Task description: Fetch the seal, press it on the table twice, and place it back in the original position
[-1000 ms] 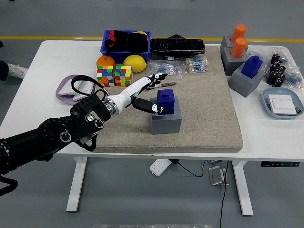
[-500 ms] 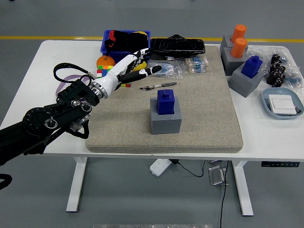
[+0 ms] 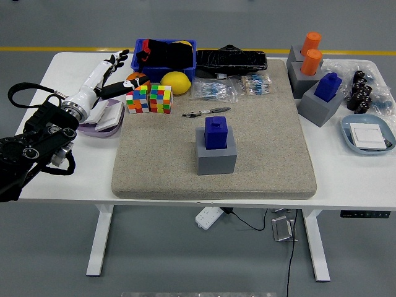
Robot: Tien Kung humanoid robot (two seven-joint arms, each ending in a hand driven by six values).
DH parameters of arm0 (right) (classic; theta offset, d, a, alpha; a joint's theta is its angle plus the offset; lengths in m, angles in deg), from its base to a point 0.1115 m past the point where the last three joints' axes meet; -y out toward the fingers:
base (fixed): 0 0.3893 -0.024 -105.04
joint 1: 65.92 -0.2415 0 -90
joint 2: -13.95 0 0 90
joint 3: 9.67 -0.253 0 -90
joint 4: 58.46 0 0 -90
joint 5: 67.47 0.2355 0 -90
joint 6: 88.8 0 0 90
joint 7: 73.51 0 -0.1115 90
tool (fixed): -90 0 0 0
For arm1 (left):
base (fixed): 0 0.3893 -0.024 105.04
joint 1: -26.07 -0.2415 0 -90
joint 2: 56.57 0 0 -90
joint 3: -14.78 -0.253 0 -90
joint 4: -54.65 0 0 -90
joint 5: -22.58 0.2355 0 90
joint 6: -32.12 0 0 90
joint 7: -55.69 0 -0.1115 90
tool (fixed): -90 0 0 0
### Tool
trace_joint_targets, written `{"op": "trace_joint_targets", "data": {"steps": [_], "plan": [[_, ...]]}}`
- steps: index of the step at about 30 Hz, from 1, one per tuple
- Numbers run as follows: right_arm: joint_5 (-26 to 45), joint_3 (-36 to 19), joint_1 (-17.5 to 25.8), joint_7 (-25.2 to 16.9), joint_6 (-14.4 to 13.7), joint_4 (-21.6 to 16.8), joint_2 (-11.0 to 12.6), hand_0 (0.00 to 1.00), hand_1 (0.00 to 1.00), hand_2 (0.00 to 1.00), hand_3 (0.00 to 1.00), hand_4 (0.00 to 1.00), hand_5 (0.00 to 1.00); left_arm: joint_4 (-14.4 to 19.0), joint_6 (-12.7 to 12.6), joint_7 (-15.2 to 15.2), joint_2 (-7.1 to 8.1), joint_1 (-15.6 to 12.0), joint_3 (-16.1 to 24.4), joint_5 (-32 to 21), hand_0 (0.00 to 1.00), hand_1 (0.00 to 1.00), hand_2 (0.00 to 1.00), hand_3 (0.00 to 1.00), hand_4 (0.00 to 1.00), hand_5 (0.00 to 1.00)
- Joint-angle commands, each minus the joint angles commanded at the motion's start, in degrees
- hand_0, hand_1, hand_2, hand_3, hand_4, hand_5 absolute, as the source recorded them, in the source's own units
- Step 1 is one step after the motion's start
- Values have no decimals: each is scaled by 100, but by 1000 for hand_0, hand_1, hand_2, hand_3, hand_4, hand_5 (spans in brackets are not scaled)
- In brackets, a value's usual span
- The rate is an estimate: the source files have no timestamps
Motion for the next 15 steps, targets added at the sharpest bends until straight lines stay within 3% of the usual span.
{"op": "trace_joint_targets", "data": {"steps": [8, 15], "plan": [[-31, -76, -5, -1, -9, 9, 6, 776, 677, 684, 628, 715, 340, -366, -38, -18, 308, -82, 173, -252, 922, 967, 953, 976, 903, 369], [-56, -126, -41, 3, -2, 6, -2, 776, 677, 684, 627, 715, 338, -407, -42, -21, 416, -118, 318, -205, 918, 960, 949, 974, 900, 366]]}}
